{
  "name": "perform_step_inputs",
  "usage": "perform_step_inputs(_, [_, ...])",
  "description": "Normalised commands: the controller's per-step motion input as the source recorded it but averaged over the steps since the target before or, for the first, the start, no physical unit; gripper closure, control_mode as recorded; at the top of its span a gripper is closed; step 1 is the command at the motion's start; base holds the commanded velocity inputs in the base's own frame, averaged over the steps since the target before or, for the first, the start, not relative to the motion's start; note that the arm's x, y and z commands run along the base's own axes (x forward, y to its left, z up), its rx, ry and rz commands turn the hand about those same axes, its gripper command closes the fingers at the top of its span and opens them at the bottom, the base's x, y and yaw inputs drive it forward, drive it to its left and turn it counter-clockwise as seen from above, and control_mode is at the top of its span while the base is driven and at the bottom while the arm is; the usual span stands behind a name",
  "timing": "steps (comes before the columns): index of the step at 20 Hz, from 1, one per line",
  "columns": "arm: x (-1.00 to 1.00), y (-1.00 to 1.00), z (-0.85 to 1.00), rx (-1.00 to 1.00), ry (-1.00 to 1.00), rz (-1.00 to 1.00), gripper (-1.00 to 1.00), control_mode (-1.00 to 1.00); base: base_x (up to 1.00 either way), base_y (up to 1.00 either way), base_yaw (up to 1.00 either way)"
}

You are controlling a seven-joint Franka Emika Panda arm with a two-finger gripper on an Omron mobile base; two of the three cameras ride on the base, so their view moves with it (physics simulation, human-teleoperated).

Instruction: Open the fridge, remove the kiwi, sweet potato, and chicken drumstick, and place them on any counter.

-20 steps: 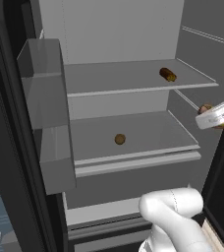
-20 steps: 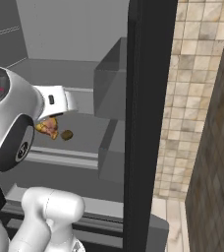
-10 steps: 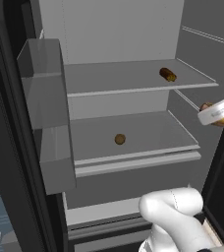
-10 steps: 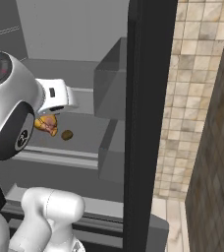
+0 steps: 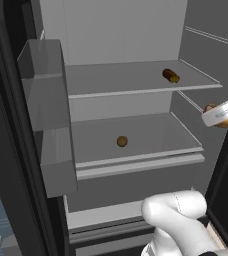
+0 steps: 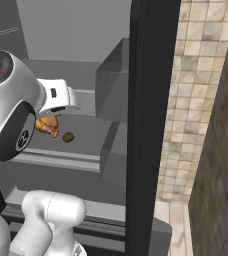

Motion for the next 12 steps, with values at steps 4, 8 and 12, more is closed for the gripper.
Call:
perform_step_inputs(4, [0.00, 0.00, 0.00, 0.00, 0.00, 0.00, 1.00, 1.00, -0.34, 0.00, 0.00])
perform_step_inputs(8, [0.00, 0.00, 0.00, 0.00, 0.00, 0.00, 1.00, 1.00, -0.81, 0.00, 0.00])
perform_step_inputs(12, [0.00, 0.00, 0.00, 0.00, 0.00, 0.00, 1.00, 1.00, -1.00, 0.00, 0.01])
